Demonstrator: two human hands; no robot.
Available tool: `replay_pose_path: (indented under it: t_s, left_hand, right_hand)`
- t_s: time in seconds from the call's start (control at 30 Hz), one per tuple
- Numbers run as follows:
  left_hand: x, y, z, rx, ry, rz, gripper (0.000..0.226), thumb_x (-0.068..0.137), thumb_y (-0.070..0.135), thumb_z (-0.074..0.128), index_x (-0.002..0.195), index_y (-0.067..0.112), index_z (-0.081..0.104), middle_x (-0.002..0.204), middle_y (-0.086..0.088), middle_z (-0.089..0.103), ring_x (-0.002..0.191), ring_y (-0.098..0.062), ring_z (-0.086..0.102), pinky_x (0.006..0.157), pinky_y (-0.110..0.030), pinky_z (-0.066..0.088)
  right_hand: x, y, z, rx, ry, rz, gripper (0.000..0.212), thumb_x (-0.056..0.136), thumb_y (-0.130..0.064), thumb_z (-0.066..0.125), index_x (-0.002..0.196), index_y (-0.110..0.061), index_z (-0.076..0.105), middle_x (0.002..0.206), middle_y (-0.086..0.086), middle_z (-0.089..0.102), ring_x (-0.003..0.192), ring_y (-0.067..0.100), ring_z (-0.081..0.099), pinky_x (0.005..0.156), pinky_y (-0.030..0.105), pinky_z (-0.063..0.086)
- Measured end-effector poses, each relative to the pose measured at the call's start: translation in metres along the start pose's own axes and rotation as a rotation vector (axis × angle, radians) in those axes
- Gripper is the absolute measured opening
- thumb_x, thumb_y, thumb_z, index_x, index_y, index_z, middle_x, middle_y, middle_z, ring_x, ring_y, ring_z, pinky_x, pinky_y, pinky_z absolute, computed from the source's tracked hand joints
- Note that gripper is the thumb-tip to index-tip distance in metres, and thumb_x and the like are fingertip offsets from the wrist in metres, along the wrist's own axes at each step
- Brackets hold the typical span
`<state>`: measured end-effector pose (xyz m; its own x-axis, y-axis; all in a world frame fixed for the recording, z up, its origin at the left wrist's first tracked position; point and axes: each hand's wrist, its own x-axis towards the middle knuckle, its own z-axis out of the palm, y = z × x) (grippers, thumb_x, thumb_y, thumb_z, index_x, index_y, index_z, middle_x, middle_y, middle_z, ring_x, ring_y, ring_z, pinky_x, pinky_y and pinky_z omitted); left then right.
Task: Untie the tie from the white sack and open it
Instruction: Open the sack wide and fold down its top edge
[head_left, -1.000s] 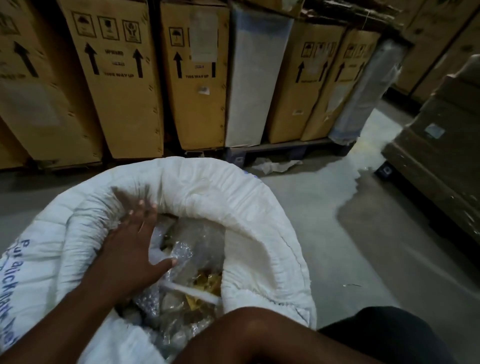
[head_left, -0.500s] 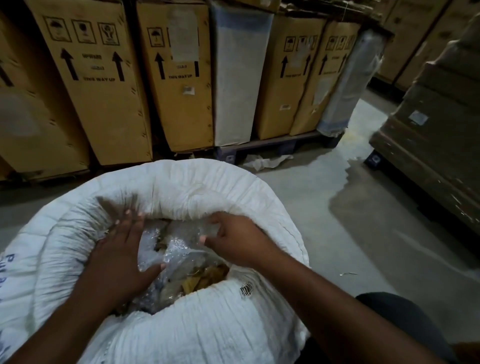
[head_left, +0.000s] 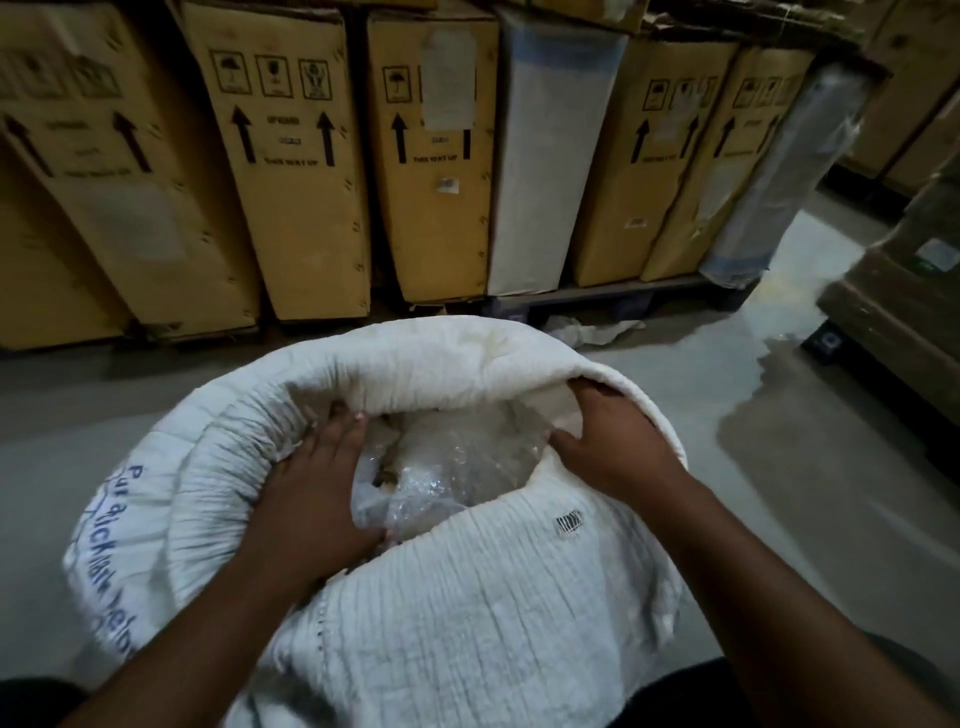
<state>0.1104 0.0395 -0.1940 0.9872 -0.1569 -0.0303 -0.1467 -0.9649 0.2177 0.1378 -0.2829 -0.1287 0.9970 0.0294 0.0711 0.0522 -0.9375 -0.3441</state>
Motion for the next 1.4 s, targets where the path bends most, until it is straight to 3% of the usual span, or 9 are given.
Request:
replay_pose_path:
  t_s: [0.13,0.27,0.43,0.63,0.87,0.97,1.1,1.23,1.4]
  left_hand:
    - [-0.002,0.0,0.002,0.007,0.005,-0.001,0.134,0.071,0.082,0.065,0.167,0.025,-0.007,0.176,-0.001,-0.014,0.162,-0.025,0.005,0.128,-0.049,0.022]
    - [0.0,-0.001,0.0,-0.048,0.063,0.013,0.131,0.069,0.082,0.068,0.168,0.024,0.004,0.177,-0.001,-0.004,0.162,-0.026,0.01,0.128,-0.05,0.024]
    - [0.003,-0.004,-0.004,-0.063,0.159,-0.011,0.134,0.064,0.098,0.048,0.168,0.024,0.009,0.177,0.002,-0.003,0.163,-0.022,0.006,0.129,-0.05,0.019]
    - [0.005,-0.009,-0.006,-0.171,0.173,-0.078,0.133,0.069,0.099,0.039,0.169,0.02,-0.001,0.177,0.003,-0.002,0.163,-0.017,0.001,0.131,-0.047,0.015]
    - [0.004,-0.009,-0.004,-0.148,0.136,-0.082,0.127,0.072,0.095,0.036,0.169,0.021,0.002,0.177,0.003,-0.006,0.163,-0.018,0.002,0.129,-0.05,0.02]
    - [0.005,-0.007,-0.003,-0.152,0.127,-0.082,0.125,0.072,0.094,0.037,0.169,0.022,0.002,0.177,0.003,-0.005,0.163,-0.019,0.003,0.129,-0.051,0.021]
    - [0.005,-0.009,-0.002,-0.162,0.131,-0.074,0.125,0.072,0.093,0.038,0.169,0.022,0.003,0.177,0.002,-0.005,0.163,-0.02,0.004,0.128,-0.052,0.022]
    - [0.004,-0.011,-0.001,-0.156,0.146,-0.075,0.124,0.073,0.092,0.039,0.169,0.022,0.004,0.177,0.001,-0.005,0.163,-0.021,0.005,0.128,-0.05,0.021]
    - [0.006,-0.012,0.0,-0.162,0.159,-0.062,0.123,0.074,0.092,0.041,0.169,0.022,0.005,0.177,0.002,-0.007,0.163,-0.02,0.004,0.129,-0.049,0.02]
  right_hand:
    - [-0.017,-0.017,0.021,-0.153,-0.109,-0.11,0.05,0.086,-0.044,0.069,0.134,-0.028,0.066,0.135,-0.004,0.068,0.126,0.02,0.061,0.101,0.029,0.044]
    - [-0.017,-0.043,0.032,0.074,-0.084,-0.193,0.053,0.088,-0.053,0.066,0.135,-0.028,0.062,0.126,-0.006,0.071,0.116,0.017,0.066,0.087,0.027,0.047]
    - [-0.013,-0.049,0.036,0.086,-0.117,-0.24,0.102,0.084,-0.072,0.059,0.165,-0.037,0.007,0.173,-0.006,0.017,0.157,0.016,0.019,0.125,0.041,0.026]
    - [0.004,-0.024,0.048,0.042,-0.173,-0.131,0.118,0.082,-0.072,0.069,0.166,-0.031,-0.004,0.172,-0.005,-0.02,0.159,0.015,-0.017,0.13,0.045,0.004]
    - [-0.001,-0.035,0.047,0.134,-0.049,-0.262,0.089,0.088,-0.062,0.068,0.162,-0.033,0.028,0.171,-0.016,0.021,0.149,-0.001,0.023,0.118,0.027,0.027]
    - [-0.001,-0.043,0.039,0.133,-0.048,-0.271,0.053,0.09,-0.057,0.066,0.135,-0.028,0.064,0.131,-0.011,0.069,0.121,0.006,0.062,0.1,0.033,0.051]
    - [0.002,-0.046,0.036,0.14,-0.093,-0.262,0.031,0.09,-0.053,0.067,0.099,-0.024,0.071,0.092,-0.013,0.072,0.086,-0.001,0.064,0.078,0.034,0.056]
    - [0.003,-0.034,0.043,0.04,-0.122,-0.209,0.049,0.088,-0.054,0.07,0.126,-0.024,0.07,0.124,-0.007,0.071,0.114,0.01,0.063,0.095,0.029,0.049]
    - [0.002,-0.031,0.045,0.026,-0.063,-0.245,0.087,0.082,-0.063,0.066,0.156,-0.027,0.036,0.158,-0.006,0.045,0.146,0.017,0.041,0.117,0.033,0.033]
